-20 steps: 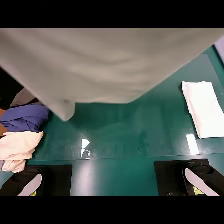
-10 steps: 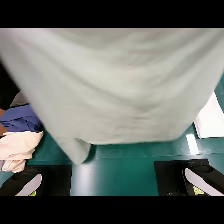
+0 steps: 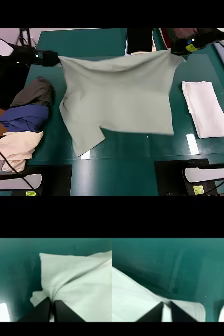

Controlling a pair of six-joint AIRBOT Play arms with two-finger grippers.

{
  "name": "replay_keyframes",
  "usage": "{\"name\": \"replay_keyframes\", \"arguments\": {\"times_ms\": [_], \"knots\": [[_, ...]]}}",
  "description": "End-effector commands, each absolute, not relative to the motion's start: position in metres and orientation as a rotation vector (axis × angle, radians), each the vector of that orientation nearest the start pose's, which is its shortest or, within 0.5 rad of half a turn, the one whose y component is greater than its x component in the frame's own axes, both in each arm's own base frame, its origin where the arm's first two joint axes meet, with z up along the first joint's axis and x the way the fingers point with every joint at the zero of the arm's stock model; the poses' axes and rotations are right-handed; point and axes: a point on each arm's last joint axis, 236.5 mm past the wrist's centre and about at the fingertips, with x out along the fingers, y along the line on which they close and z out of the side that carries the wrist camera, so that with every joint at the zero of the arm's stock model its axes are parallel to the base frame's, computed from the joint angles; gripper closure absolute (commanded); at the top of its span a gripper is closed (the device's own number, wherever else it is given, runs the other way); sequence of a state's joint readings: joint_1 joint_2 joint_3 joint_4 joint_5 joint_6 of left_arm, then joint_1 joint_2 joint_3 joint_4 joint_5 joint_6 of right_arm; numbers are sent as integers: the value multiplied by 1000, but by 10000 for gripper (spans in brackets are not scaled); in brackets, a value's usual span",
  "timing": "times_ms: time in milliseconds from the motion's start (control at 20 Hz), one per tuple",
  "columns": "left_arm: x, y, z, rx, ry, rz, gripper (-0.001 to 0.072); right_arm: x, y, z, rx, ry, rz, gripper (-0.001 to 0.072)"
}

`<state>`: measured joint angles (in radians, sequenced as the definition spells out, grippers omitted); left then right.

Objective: Fold the shirts.

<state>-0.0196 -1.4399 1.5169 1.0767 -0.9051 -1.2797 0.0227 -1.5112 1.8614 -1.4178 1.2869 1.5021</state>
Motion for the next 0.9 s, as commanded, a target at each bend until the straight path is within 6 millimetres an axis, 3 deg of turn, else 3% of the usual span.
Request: {"name": "replay_keyframes", "arguments": {"times_ms": [0,50,150,300,450,550,650,750,850], "knots": [[526,-97,93,-185,818,-357,284,524,63,152,125,953,243,356],[524,-95,96,-194,831,-358,180,525,61,156,144,953,250,355],[510,-81,99,-213,906,-356,179,510,53,157,147,999,267,356],[478,-46,89,-266,1033,-321,179,464,23,131,141,1128,247,356],[436,-22,64,-311,1110,-258,179,403,-14,84,240,1248,160,356],[401,-14,41,-301,1172,-218,179,352,-37,42,346,1335,75,355],[370,-19,21,-314,1223,-213,179,298,-54,-2,469,1426,-9,230],[347,-23,5,-331,1258,-204,179,258,-52,-33,590,1481,-15,227],[331,-26,-10,-352,1293,-194,179,239,-43,-55,714,1484,-12,228]]}}
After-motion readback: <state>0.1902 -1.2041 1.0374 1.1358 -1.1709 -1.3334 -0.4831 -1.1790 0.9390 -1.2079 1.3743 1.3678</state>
